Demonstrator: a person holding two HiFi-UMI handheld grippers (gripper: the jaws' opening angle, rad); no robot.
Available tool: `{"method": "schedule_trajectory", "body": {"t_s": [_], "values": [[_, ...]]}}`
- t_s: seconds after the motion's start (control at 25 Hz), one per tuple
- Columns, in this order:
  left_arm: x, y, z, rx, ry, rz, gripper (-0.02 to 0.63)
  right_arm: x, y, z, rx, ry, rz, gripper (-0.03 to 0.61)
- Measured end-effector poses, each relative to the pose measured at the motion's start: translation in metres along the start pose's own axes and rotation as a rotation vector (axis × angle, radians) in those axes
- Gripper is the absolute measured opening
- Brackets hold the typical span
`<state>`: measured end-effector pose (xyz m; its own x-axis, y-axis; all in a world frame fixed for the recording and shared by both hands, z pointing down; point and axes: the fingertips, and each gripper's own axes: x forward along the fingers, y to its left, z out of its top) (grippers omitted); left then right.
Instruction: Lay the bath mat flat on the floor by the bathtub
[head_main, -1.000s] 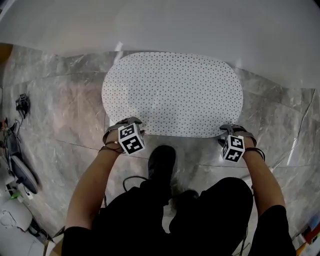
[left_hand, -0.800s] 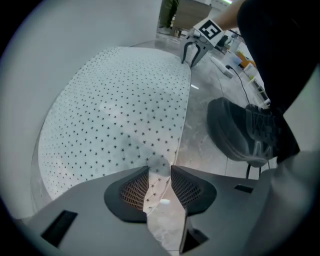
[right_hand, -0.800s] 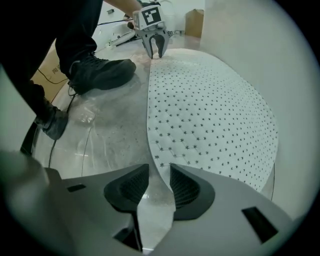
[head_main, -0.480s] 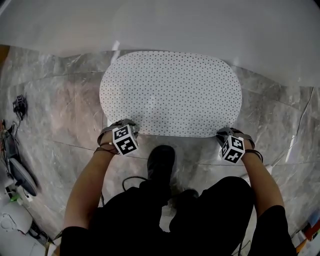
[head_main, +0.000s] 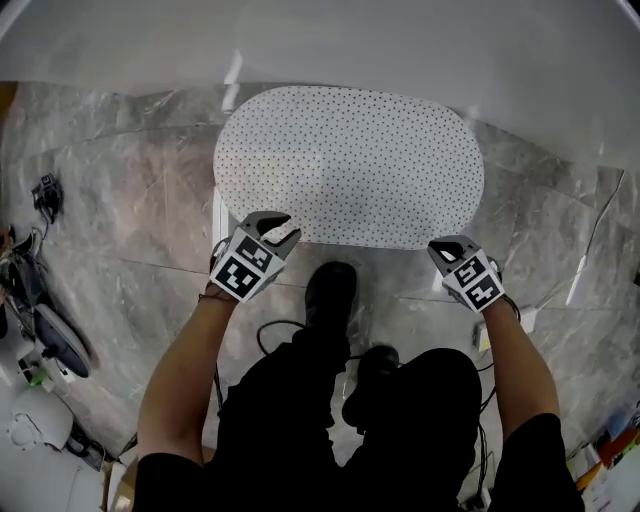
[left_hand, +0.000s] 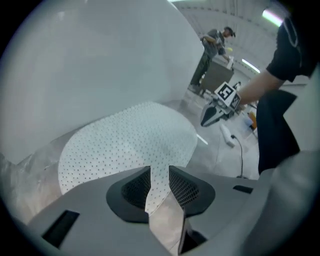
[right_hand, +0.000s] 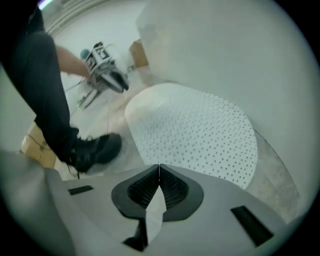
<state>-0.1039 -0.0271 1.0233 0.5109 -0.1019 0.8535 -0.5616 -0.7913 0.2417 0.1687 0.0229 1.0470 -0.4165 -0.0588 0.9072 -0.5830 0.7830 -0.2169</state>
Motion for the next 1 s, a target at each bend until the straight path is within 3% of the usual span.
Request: {"method": "schedule_trajectory", "body": {"t_s": [0.12, 0.28, 0.56, 0.76, 1.0], "values": [[-0.055, -0.021, 0.047, -0.050, -0.130, 0.010, 0.126, -0.052, 0.017, 0.052, 0.137, -0.138, -0.009, 0.017], [-0.126, -0.032, 0.097, -0.108, -0.230, 0.058, 0.115, -0.124, 0.034, 0.104, 0.182, -0.223, -0.055, 0.017], [-0.232, -0.031, 0.157, -0.264, -0.303, 0.150, 0.069, -0.235, 0.045, 0.164, 0.308, -0.304, -0.091, 0.017], [-0.289, -0.058, 0.199, -0.279, -0.351, 0.117, 0.048, -0.296, 0.068, 0.197, 0.288, -0.307, -0.080, 0.017], [-0.355, -0.082, 0.254, -0.325, -0.407, 0.097, 0.026, -0.357, 0.079, 0.229, 0.365, -0.337, -0.050, 0.017]]}}
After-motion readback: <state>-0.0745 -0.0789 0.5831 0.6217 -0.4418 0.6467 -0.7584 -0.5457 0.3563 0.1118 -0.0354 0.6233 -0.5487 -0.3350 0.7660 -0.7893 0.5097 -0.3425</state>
